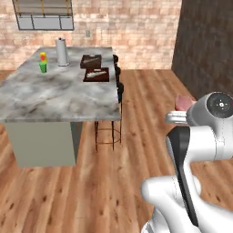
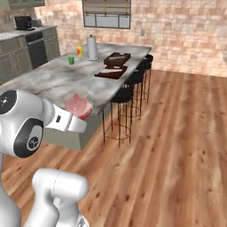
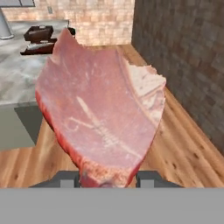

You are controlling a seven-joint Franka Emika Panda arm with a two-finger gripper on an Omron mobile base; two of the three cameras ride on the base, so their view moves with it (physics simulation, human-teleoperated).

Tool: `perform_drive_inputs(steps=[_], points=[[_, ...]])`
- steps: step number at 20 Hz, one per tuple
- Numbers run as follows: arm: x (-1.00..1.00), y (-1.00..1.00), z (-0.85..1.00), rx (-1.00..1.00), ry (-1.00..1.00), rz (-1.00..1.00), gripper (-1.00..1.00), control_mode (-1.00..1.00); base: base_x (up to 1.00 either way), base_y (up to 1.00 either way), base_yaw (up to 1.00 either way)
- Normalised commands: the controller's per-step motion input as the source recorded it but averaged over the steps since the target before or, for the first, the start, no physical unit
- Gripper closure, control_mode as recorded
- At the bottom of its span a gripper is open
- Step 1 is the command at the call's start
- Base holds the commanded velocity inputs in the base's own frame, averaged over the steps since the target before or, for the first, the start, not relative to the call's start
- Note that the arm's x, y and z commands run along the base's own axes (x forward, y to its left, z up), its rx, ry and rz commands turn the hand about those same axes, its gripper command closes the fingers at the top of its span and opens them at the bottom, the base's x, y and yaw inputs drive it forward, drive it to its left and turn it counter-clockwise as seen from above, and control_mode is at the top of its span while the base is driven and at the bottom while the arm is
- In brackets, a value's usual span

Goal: Gather the corn and carrot from the fridge and place them on a tray on the dining counter. Then gather the chicken drumstick and steak from the fridge and place them on the other tray.

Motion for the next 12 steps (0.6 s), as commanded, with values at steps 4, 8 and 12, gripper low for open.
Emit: perform_drive_inputs(steps=[4, 8, 12], points=[[0.0, 0.0, 0.0, 0.0, 0.0, 0.0, 1.0, 1.0, 0.63, -1.0, 0.38], [0.0, 0.0, 0.0, 0.0, 0.0, 0.0, 1.0, 1.0, 0.66, -1.0, 0.47], [0.0, 0.0, 0.0, 0.0, 0.0, 0.0, 1.0, 1.0, 0.6, -1.0, 0.53]])
